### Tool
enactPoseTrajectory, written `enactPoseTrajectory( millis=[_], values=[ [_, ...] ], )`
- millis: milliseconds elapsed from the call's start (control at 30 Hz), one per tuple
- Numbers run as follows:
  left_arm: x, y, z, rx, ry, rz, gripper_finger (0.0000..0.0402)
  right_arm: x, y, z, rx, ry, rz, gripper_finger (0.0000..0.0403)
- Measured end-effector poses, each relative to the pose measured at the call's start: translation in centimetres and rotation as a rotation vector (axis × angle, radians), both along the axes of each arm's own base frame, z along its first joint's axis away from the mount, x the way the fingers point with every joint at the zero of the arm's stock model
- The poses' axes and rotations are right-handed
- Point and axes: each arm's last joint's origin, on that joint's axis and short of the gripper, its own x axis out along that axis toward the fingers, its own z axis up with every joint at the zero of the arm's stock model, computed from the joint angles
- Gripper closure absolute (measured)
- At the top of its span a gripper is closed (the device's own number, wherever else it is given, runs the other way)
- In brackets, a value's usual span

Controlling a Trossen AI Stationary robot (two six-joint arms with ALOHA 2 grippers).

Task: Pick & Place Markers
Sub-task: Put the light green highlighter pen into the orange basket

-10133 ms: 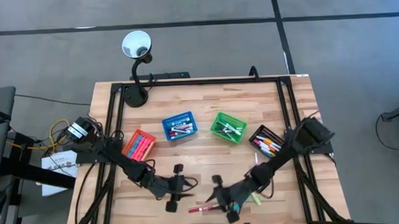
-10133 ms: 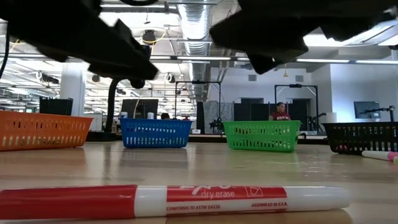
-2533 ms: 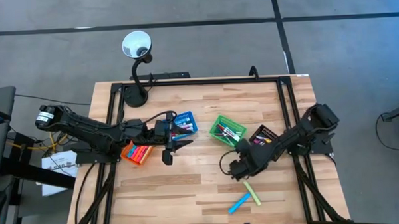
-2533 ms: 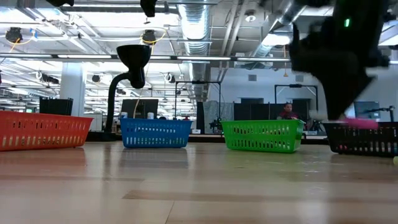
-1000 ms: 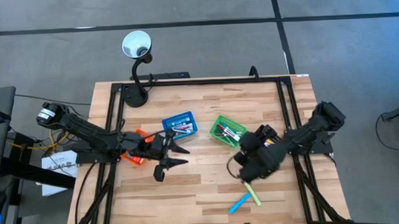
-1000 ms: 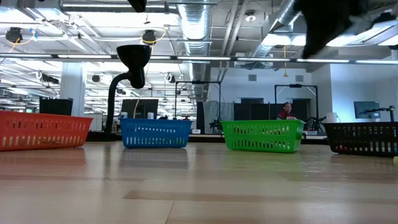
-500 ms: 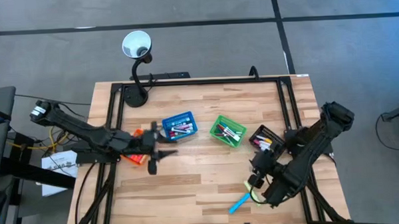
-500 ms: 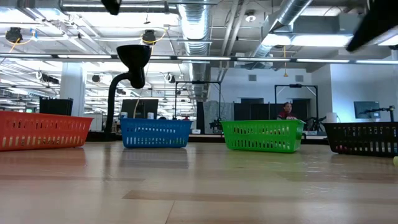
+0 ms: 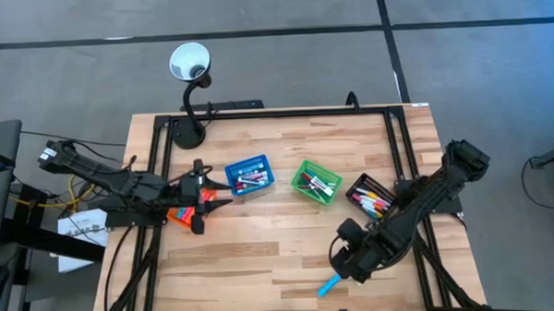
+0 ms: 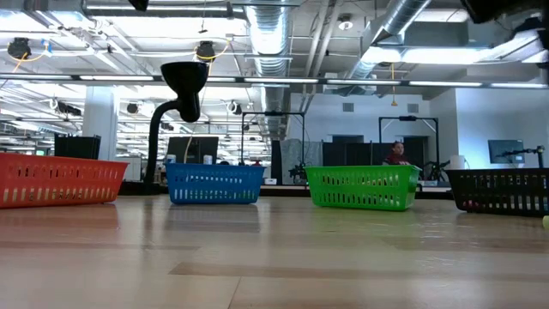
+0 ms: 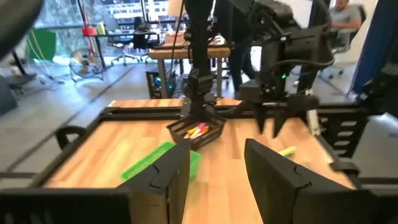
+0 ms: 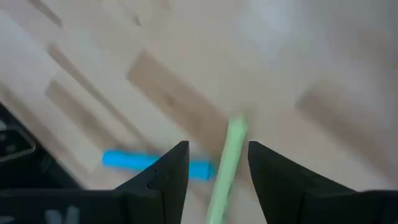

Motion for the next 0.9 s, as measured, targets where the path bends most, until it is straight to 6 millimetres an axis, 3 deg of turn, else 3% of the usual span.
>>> enactPoseTrajectory(
  millis=[233, 500, 900],
  values=[
    [0.6, 0.1, -0.4, 0.061, 0.025, 0.046, 0.0252, -0.6, 1.1, -0.4, 0.12, 0.075, -0.093, 0.0262],
    [1.5, 0.4, -1.3, 0.087, 0.081, 0.079, 0.0252, 0.6, 2.6, -3.5, 0.127, 0.117, -0.079, 0.0273],
    [2.3, 1.0, -1.9, 0.094, 0.111, 0.121, 0.0252, 3.1, 1.1, -8.1, 0.079, 0.276, -0.07, 0.0274]
  ],
)
